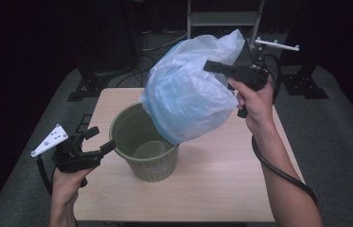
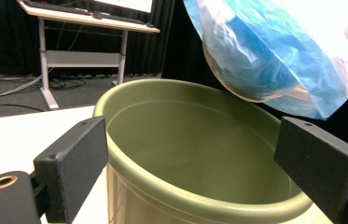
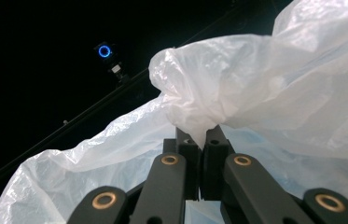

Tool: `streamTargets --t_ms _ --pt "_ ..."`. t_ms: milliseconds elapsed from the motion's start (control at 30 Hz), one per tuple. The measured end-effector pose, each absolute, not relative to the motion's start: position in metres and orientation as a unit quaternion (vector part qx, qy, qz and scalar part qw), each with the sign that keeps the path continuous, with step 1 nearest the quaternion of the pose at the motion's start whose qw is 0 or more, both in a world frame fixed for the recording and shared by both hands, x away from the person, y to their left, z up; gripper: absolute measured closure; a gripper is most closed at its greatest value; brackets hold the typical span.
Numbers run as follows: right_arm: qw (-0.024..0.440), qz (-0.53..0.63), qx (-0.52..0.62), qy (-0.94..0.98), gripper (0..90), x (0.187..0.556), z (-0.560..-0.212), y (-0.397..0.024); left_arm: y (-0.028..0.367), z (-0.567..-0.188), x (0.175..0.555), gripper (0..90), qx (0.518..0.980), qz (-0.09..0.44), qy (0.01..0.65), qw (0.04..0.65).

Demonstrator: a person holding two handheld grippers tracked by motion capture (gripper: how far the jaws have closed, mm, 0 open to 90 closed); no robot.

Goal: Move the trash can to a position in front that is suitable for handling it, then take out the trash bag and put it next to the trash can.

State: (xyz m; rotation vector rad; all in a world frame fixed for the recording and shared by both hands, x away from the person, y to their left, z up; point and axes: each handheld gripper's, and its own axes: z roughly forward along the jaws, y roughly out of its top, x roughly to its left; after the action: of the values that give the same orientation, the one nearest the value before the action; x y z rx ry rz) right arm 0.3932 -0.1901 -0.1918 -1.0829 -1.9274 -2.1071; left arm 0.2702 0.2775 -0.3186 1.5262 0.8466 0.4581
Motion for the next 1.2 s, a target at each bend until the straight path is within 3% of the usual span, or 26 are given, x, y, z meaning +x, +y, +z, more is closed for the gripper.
streamTargets --t_ms 467,1200 --pt "0.005 -0.686 -0.393 -0.612 88.9 0.386 -0.196 -0.244 0.277 -0.320 0.271 8.5 0.664 0.195 0.369 0.621" --pt "0.006 -0.672 -0.430 -0.603 88.8 0.388 -0.239 -0.278 0.273 -0.320 0.272 8.5 0.669 0.194 0.364 0.618"
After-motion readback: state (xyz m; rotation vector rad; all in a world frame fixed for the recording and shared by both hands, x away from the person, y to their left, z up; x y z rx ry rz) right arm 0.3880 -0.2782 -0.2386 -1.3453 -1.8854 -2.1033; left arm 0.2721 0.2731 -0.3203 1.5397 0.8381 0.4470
